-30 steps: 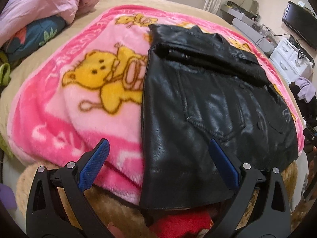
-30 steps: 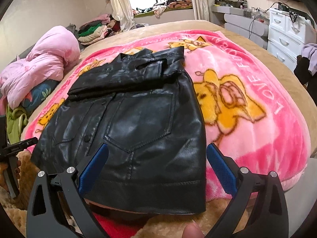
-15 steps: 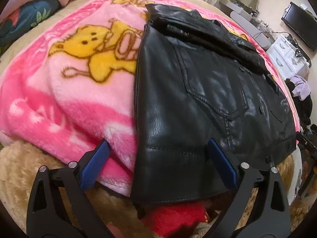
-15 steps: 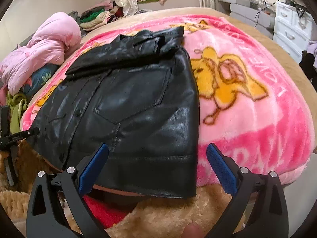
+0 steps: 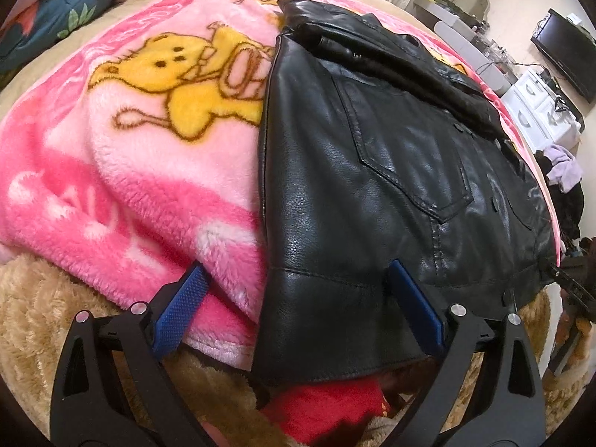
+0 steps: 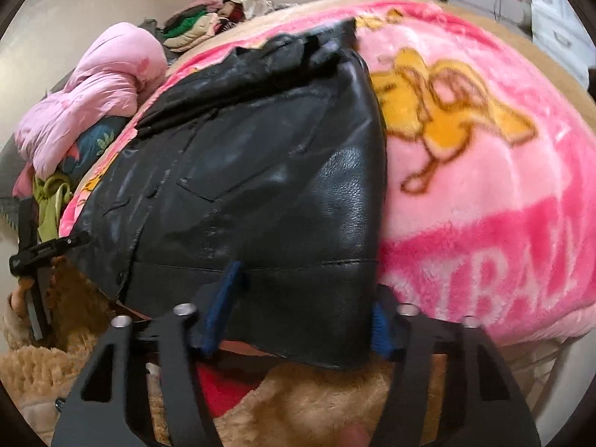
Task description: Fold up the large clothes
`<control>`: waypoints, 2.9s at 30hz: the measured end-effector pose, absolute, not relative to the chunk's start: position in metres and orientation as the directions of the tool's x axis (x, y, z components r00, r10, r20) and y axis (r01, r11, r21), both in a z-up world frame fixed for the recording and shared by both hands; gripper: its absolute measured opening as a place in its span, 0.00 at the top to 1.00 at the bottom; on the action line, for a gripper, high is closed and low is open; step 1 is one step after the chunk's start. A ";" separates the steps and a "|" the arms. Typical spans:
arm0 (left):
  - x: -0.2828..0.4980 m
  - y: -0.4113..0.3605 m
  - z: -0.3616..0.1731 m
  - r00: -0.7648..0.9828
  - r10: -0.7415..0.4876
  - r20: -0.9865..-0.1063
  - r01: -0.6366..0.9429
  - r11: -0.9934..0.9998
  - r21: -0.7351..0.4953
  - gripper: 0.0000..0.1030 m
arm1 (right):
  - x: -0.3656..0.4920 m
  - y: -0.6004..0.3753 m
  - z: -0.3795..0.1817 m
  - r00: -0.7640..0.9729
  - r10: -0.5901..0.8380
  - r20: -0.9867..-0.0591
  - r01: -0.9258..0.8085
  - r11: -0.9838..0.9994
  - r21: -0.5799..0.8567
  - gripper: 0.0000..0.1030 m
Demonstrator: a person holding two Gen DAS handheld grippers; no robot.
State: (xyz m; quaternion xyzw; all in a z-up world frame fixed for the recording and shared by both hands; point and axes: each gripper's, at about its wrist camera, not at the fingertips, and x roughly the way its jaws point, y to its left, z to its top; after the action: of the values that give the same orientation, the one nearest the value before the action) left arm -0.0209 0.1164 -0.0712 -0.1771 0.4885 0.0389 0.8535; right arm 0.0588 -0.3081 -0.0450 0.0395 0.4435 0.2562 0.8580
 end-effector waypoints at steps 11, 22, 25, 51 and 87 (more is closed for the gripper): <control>-0.030 0.125 -0.052 0.563 -0.093 -0.822 -0.260 0.923 -0.282 0.65 | 0.065 -0.293 0.026 0.611 0.572 -0.547 -0.489 0.816 0.308 0.88; -0.023 0.127 0.001 0.689 -0.168 -0.705 -0.173 0.906 -0.386 0.94 | 0.099 -0.296 0.057 0.683 0.582 -0.441 -0.453 0.812 0.369 0.88; -0.016 0.130 0.017 0.719 -0.171 -0.674 -0.161 0.903 -0.400 0.94 | 0.107 -0.295 0.062 0.696 0.580 -0.423 -0.447 0.812 0.376 0.89; 0.124 0.159 0.086 0.833 -0.087 -0.547 -0.155 0.912 -0.380 0.92 | 0.230 -0.264 0.085 0.822 0.452 -0.346 -0.281 0.851 0.443 0.89; 0.248 0.194 0.027 0.732 -0.055 -0.679 -0.249 0.906 -0.341 0.90 | 0.367 -0.220 0.020 0.756 0.348 -0.555 -0.204 0.930 0.305 0.86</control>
State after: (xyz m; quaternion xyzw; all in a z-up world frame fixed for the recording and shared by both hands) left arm 0.2482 0.1939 0.0271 -0.2095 0.3622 0.0536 0.9067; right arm 0.3668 -0.2205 0.0197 0.1136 0.3163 0.1483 0.9301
